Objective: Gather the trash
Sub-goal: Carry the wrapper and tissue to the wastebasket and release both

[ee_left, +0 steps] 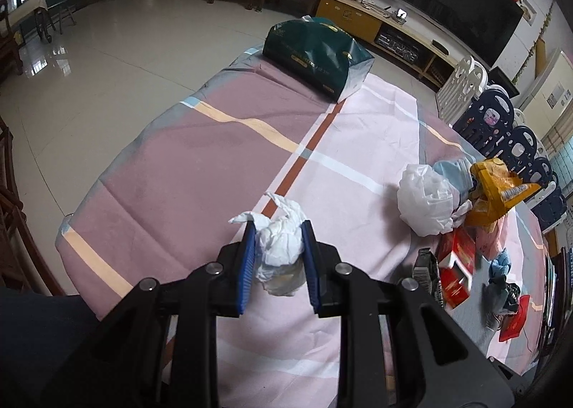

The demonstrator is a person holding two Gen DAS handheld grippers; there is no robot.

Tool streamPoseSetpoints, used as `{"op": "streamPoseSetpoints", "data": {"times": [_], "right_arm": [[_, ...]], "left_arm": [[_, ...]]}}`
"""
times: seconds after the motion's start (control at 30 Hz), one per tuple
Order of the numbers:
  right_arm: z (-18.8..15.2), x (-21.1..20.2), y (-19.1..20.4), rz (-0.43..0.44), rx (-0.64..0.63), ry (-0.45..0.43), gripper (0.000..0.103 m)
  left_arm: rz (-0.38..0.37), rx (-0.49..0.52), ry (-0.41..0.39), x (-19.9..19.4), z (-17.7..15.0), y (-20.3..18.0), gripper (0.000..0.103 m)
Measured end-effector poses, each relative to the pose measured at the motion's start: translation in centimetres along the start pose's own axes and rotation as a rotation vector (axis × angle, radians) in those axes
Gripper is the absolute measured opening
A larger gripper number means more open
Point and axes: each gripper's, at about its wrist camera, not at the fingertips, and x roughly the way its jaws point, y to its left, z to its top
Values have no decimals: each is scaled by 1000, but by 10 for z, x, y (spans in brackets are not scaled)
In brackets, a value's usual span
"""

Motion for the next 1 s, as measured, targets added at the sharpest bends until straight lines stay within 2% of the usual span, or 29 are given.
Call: {"op": "streamPoseSetpoints", "data": {"times": [0.17,0.23,0.37,0.53,0.73,0.9,1.0], "right_arm": [[8,-22,-8,114,143,-65,6],[8,-34,-14,194,208,-105,6],[10,-54,-22,280,293,-181,6],[7,-77,-37,290,365,-263,6],[-18,-109,-57,272,481,-348,6],[-35,-118,-70,277,534,-361,6],[-42,-123,-76,323,588,-391,6]], "left_arm": [[21,-39,-16,-3,4,12,26],[28,-43,-15,-3,4,13,26],[28,-37,-10,-4,4,12,26],[37,-24,-22,-6,3,9,26],[32,-5,-43,-16,3,4,26],[12,19,-66,-32,3,-1,26],[3,27,-87,-43,5,-2,26]]}}
